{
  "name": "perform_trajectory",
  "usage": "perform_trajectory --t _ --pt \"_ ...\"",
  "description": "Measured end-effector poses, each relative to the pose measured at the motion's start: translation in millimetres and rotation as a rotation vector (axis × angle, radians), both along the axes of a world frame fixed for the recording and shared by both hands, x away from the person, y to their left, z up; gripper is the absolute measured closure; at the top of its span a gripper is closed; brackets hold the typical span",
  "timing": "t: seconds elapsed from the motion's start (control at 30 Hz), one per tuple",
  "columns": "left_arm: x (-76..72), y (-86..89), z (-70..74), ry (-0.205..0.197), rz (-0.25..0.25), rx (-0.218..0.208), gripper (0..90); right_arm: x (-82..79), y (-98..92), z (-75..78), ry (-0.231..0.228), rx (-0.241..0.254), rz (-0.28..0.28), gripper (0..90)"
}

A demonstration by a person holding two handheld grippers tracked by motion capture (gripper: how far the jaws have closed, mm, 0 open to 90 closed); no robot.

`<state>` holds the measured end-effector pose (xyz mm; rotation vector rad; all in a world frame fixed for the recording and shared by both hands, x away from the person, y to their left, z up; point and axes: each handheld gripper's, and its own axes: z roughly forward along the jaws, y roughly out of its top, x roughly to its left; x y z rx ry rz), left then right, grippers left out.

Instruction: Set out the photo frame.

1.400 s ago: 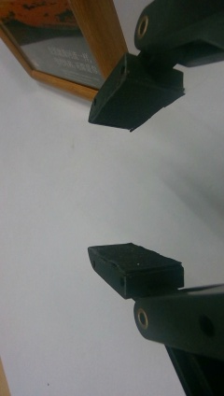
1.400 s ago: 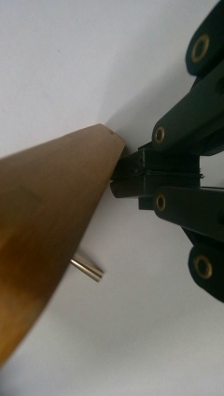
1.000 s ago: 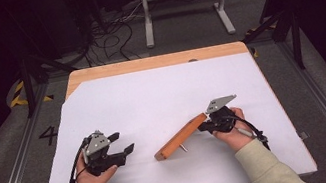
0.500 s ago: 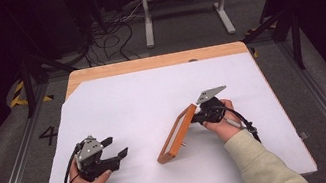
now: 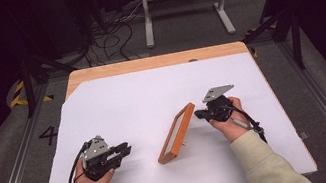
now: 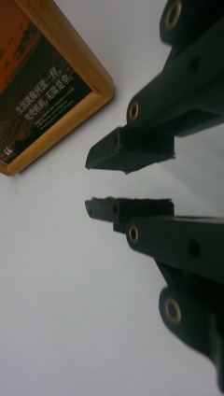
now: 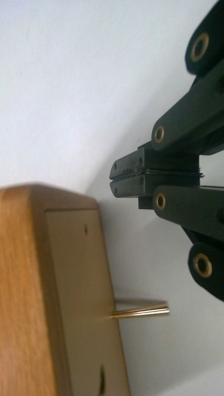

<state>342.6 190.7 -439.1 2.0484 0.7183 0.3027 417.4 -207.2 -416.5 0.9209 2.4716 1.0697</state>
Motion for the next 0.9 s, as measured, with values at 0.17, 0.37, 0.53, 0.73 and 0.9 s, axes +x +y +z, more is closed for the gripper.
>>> perform_trajectory --t 0.17,0.37,0.53,0.73,0.9 --pt "2.0 -13.9 -1.5 0.027 -0.039 0.018 89.9 -17.0 -19.7 8.0 -0.072 0.000 -0.046 90.0" --pt "7.1 -40.7 -5.7 0.066 -0.103 0.055 90.0 -31.1 -35.2 17.4 -0.105 0.026 -0.070 90.0" --pt "9.8 -53.9 -2.8 0.091 -0.144 0.080 90.0 -41.2 -41.6 24.7 -0.120 0.041 -0.066 90.0" --pt "18.6 -70.3 -12.6 0.162 -0.156 0.143 90.0 -50.2 -49.2 28.8 -0.120 0.057 -0.075 90.0" --pt "20.1 -80.9 -17.1 0.186 -0.198 0.159 90.0 -56.4 -55.5 31.9 -0.124 0.070 -0.082 90.0"
